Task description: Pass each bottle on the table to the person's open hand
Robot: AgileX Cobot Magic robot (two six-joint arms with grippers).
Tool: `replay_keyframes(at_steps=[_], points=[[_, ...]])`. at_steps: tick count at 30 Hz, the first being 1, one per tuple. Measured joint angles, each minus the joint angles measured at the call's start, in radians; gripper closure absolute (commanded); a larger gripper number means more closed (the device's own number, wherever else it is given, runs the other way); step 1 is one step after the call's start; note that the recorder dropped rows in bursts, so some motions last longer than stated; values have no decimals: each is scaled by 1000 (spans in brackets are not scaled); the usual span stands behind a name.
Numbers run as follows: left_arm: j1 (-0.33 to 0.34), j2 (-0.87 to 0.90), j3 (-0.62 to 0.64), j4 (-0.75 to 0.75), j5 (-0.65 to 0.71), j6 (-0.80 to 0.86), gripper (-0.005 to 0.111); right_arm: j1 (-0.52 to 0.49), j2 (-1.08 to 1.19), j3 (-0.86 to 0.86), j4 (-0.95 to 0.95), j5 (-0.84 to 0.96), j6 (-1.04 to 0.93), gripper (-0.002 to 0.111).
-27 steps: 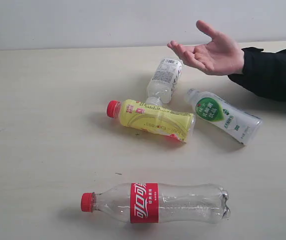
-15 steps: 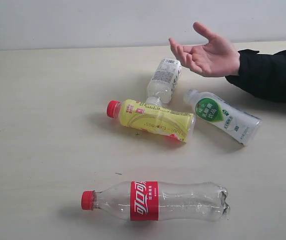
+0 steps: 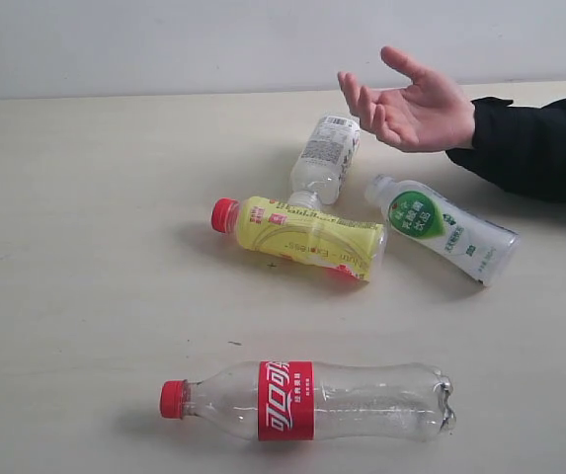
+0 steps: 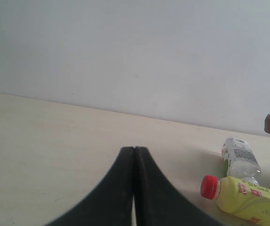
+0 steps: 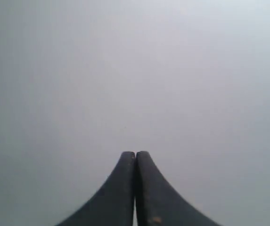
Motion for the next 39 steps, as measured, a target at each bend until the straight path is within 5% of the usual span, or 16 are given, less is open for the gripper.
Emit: replay_keyframes(at_steps=[4, 11, 14, 19, 28, 39], points=[[0, 0, 0, 0, 0, 0, 107, 0, 323, -471, -587, 475, -53, 108], [0, 0, 0, 0, 0, 0, 107, 7, 796, -893, -601, 1180, -569, 108], [0, 0, 0, 0, 0, 0, 107, 7, 942, -934, -376, 1459, -1015, 108], [0, 0, 0, 0, 0, 0, 107, 44, 1017, -899, -78, 1531, -1256, 92], [0, 0, 0, 0, 0, 0, 107, 334, 1109, -755, -11, 1461, -1299, 55], [0, 0, 0, 0, 0, 0, 107, 505, 1305, -706, 80, 1245, -1290, 43]])
